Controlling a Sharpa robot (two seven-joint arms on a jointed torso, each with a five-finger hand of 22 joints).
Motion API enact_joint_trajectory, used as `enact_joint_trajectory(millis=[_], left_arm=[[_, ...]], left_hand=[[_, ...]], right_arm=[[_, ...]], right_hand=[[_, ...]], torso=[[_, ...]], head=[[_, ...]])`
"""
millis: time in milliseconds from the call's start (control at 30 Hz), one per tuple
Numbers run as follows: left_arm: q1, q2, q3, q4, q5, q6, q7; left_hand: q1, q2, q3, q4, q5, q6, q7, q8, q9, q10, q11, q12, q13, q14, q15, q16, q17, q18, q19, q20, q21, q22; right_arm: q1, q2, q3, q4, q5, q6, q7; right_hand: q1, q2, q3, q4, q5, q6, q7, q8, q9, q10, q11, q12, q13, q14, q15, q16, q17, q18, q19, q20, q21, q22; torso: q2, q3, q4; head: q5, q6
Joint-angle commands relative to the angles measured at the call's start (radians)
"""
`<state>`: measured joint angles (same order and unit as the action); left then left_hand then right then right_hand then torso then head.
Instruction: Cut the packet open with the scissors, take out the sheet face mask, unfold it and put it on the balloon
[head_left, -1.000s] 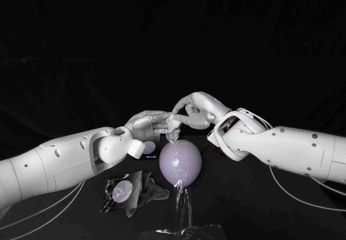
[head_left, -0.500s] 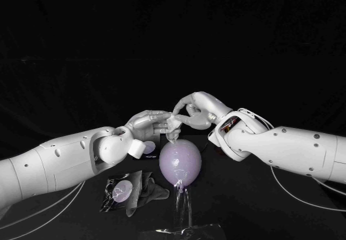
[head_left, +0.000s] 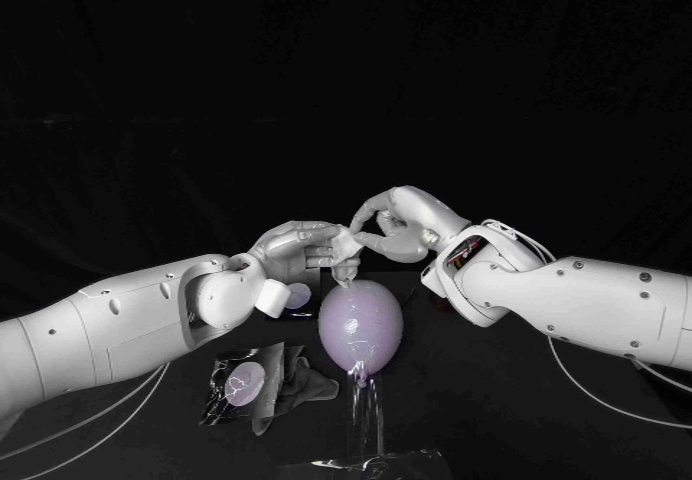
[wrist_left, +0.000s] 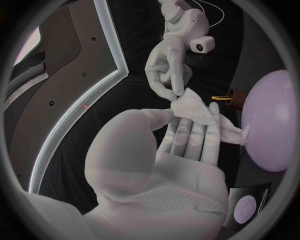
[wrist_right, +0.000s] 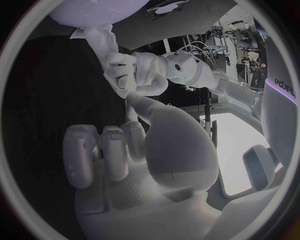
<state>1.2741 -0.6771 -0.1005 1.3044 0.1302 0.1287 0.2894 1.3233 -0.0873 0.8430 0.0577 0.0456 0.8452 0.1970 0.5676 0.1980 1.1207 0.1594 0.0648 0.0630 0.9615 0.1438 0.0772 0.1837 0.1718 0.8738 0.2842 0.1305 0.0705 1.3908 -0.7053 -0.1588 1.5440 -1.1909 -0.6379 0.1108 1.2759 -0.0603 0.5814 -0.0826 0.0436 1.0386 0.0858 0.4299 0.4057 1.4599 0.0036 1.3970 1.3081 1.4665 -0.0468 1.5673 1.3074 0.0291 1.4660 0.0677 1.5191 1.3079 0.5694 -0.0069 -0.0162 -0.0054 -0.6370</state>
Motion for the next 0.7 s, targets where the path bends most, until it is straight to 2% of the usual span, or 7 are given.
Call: enact_joint_trajectory(millis=[33, 200, 333, 467, 567, 700], left_arm=[[0.001, 0.002, 0.002, 0.001, 0.005, -0.007, 0.020], [0.001, 0.001, 0.002, 0.000, 0.008, -0.011, 0.023], [0.001, 0.002, 0.002, 0.000, 0.009, -0.009, 0.022], [0.001, 0.002, 0.002, 0.001, 0.009, -0.009, 0.018], [0.001, 0.002, 0.002, 0.001, 0.009, -0.010, 0.016], [0.001, 0.002, 0.002, 0.001, 0.009, -0.011, 0.016]], left_hand=[[-0.009, 0.003, 0.001, -0.007, 0.004, 0.007, 0.000, 0.002, -0.001, 0.004, -0.002, -0.002, 0.000, 0.005, 0.001, 0.005, 0.002, 0.011, 0.006, -0.002, 0.004, 0.001], [-0.016, 0.005, 0.002, -0.007, 0.004, 0.009, 0.000, 0.001, -0.001, 0.004, -0.002, -0.002, 0.000, 0.006, 0.001, 0.005, 0.002, 0.011, 0.007, -0.002, 0.004, 0.001], [-0.018, 0.005, 0.003, -0.007, 0.004, 0.009, 0.000, 0.000, -0.001, 0.004, -0.002, -0.002, 0.000, 0.005, 0.001, 0.005, 0.002, 0.011, 0.007, -0.002, 0.004, 0.001], [-0.019, 0.004, 0.004, -0.011, 0.004, 0.010, 0.000, 0.000, -0.002, 0.003, -0.003, -0.002, 0.000, 0.005, 0.001, 0.004, 0.002, 0.011, 0.007, -0.002, 0.005, 0.001], [-0.020, 0.004, 0.008, -0.017, 0.004, 0.009, 0.000, -0.003, -0.003, 0.001, -0.002, -0.003, -0.001, 0.003, 0.001, 0.003, 0.002, 0.011, 0.008, -0.003, 0.005, 0.001], [-0.022, 0.004, 0.008, -0.017, 0.004, 0.009, 0.001, -0.004, -0.003, 0.002, -0.002, -0.002, 0.000, 0.003, 0.002, 0.003, 0.002, 0.012, 0.008, -0.003, 0.006, 0.002]], right_arm=[[0.000, -0.008, 0.000, 0.013, -0.009, 0.022, 0.002], [0.000, -0.020, 0.000, 0.030, -0.015, 0.026, -0.007], [0.000, -0.022, 0.000, 0.035, -0.006, -0.020, -0.006], [0.000, -0.020, 0.000, 0.036, 0.020, -0.094, 0.009], [0.000, -0.016, 0.000, 0.035, 0.028, -0.142, 0.014], [0.000, -0.009, 0.000, 0.026, 0.027, -0.155, 0.006]], right_hand=[[-0.010, -0.003, 0.007, 0.000, 0.005, 0.000, -0.008, 0.005, 0.003, 0.017, -0.001, 0.009, 0.104, 0.104, -0.007, 0.003, 0.263, -0.016, 0.074, -0.010, 0.001, 0.245], [-0.013, -0.003, 0.012, -0.001, 0.005, -0.001, -0.009, 0.011, 0.007, 0.024, -0.001, 0.020, 0.115, 0.104, -0.008, 0.003, 0.263, -0.016, 0.075, -0.011, 0.004, 0.246], [-0.015, -0.003, 0.014, -0.002, 0.005, -0.004, -0.009, 0.012, 0.008, 0.017, -0.001, 0.008, 0.104, 0.104, -0.008, 0.003, 0.263, -0.014, 0.070, -0.011, -0.006, 0.243], [-0.036, -0.017, 0.003, 0.007, 0.004, -0.056, 0.006, -0.001, 0.007, -0.038, 0.011, -0.077, 0.031, 0.104, 0.001, 0.003, 0.263, -0.003, 0.043, -0.007, -0.049, 0.228], [-0.076, -0.046, -0.024, 0.033, 0.005, -0.118, 0.036, -0.048, -0.015, -0.059, 0.036, -0.099, 0.016, 0.104, 0.021, 0.003, 0.263, 0.000, 0.033, 0.005, -0.064, 0.223], [-0.079, -0.054, -0.032, 0.040, 0.005, -0.129, 0.047, -0.065, -0.025, -0.068, 0.046, -0.106, 0.012, 0.102, 0.031, 0.002, 0.257, 0.001, 0.029, 0.014, -0.069, 0.221]], torso=[[0.000, 0.0001, 0.0004], [0.000, -0.0002, -0.0001], [0.000, 0.0000, -0.0001], [0.001, -0.0002, 0.0006], [0.001, -0.0003, 0.0001], [0.000, -0.0003, 0.0003]], head=[[0.001, 0.001], [0.001, 0.001], [0.001, 0.001], [0.000, 0.003], [0.000, 0.003], [0.000, 0.002]])
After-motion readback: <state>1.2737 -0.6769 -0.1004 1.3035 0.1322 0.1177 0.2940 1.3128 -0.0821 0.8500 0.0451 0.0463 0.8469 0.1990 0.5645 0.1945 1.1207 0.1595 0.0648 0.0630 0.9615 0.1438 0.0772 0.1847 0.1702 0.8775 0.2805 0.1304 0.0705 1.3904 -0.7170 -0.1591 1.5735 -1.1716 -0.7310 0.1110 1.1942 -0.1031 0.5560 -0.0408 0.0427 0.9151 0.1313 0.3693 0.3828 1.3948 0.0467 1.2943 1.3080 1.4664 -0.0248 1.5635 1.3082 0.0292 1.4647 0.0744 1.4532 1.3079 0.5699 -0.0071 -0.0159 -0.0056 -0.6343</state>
